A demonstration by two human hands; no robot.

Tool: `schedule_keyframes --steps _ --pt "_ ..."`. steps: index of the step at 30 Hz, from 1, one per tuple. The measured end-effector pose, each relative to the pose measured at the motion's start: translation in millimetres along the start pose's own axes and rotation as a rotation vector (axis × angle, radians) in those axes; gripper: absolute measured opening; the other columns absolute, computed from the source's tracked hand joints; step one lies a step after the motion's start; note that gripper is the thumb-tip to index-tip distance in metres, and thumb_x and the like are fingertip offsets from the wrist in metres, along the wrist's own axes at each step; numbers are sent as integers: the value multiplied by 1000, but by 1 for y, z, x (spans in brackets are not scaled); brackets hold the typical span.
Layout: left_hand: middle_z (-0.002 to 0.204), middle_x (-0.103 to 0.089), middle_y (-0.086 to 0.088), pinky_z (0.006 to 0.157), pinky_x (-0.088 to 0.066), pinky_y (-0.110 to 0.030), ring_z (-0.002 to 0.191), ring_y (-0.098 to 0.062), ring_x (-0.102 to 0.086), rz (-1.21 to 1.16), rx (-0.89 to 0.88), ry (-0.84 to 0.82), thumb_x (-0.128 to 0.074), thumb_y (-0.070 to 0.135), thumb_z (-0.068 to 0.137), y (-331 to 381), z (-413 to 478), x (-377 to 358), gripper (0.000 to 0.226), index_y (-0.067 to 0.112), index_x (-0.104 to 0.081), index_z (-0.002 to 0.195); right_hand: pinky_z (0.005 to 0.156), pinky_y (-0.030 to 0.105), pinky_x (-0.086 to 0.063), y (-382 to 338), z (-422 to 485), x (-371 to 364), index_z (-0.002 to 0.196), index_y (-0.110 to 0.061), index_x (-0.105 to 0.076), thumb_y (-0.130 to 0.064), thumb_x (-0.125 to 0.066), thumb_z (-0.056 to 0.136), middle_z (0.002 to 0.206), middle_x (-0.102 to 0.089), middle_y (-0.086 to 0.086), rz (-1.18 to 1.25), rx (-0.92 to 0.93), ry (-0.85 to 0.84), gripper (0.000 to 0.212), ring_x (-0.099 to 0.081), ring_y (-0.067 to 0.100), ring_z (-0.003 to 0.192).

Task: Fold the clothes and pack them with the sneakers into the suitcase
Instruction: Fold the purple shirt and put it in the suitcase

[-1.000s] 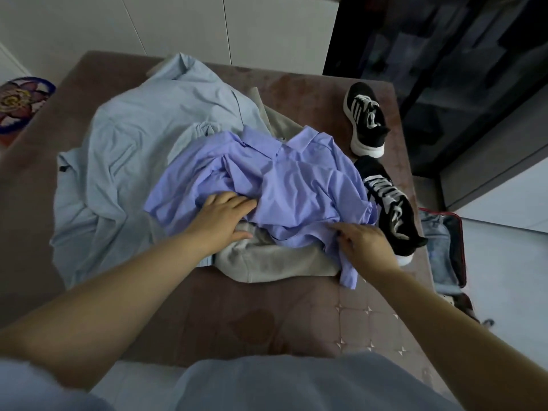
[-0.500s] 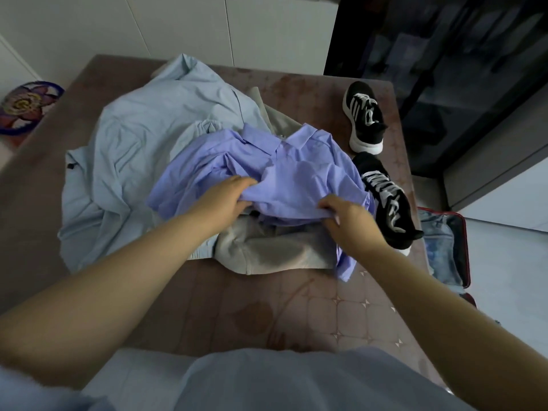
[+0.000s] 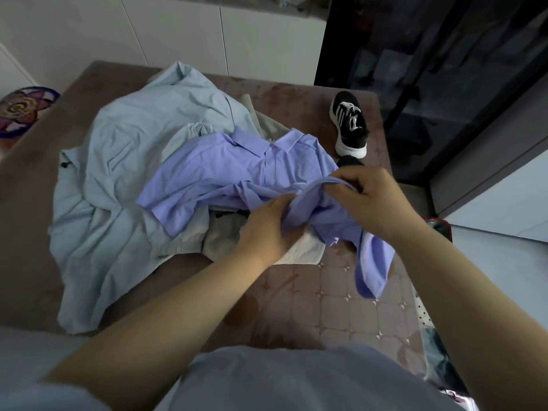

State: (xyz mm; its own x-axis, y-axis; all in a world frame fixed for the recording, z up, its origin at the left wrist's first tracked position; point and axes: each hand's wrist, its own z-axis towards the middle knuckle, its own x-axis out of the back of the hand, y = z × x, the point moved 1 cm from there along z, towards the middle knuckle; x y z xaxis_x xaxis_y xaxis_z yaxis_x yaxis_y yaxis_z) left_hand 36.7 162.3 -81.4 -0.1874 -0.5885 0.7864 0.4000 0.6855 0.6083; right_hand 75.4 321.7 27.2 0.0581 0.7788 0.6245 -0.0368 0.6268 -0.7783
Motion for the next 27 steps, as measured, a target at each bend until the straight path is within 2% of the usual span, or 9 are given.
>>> schedule_keyframes --steps 4,8,11,15,19,21,24,26,27 --pt "89 -66 1 70 -46 -33 86 -25 -62 -80 118 138 -53 11 83 -2 -2 26 35 22 -48 116 55 5 -36 0 -2 31 85 -19 -68 -8 -57 87 69 -58 -5 1 -6 93 15 -46 -6 57" --pt "100 -65 -10 76 -44 -30 91 -21 -59 -31 -85 168 -56 4 77 -45 -13 66 27 5 -61 104 60 13 -44 24 -20 52 80 -26 -67 -16 -72 78 74 -66 2 -80 42 -91 11 -55 3 64" --pt "82 -65 -11 68 -41 -28 79 -13 -52 45 -172 -25 -42 20 70 -91 -41 87 30 5 -63 85 73 12 -46 75 -42 32 96 -36 -62 -29 -79 70 93 -65 -18 -266 -50 -405 32 -62 -5 81" --pt "75 -62 -4 62 -44 -37 69 -20 -58 176 -51 -395 -40 34 70 -137 -89 79 24 25 -52 90 91 7 -26 148 -90 -43 139 -26 -40 -40 -44 76 132 -53 3 -359 -177 -663 64 -52 21 121" --pt "82 -51 16 75 -45 -34 74 -13 -52 223 65 -678 -45 37 80 -133 -112 59 23 47 -53 100 75 39 -52 157 -120 -86 123 -42 -36 -35 -39 67 107 -66 4 -371 -37 -485 56 -65 28 88" --pt "89 -59 11 76 -47 -24 78 -14 -59 356 84 -581 -42 38 93 -135 -124 52 23 36 -53 114 64 40 -54 157 -124 -96 124 -34 -38 -43 -43 64 102 -67 4 -439 1 -409 61 -67 28 76" --pt "63 -66 6 47 -26 3 54 10 -54 125 221 -447 -9 55 96 -129 -134 52 48 39 -54 97 62 32 -56 155 -128 -107 121 -36 -39 -56 -46 74 97 -64 -2 -451 171 -446 52 -67 19 74" --pt "82 -71 -6 58 -37 2 95 17 -55 -134 279 -689 -42 54 90 -131 -139 50 25 46 -48 113 72 26 -50 141 -118 -99 109 -36 -52 -56 -49 78 90 -61 -6 -295 127 -422 37 -62 13 79" --pt "98 -69 -12 71 -51 -12 110 2 -56 -112 106 -686 -62 51 80 -130 -131 52 41 49 -45 118 76 23 -45 138 -106 -93 102 -32 -59 -52 -51 77 88 -60 -7 -252 80 -360 33 -58 12 81"
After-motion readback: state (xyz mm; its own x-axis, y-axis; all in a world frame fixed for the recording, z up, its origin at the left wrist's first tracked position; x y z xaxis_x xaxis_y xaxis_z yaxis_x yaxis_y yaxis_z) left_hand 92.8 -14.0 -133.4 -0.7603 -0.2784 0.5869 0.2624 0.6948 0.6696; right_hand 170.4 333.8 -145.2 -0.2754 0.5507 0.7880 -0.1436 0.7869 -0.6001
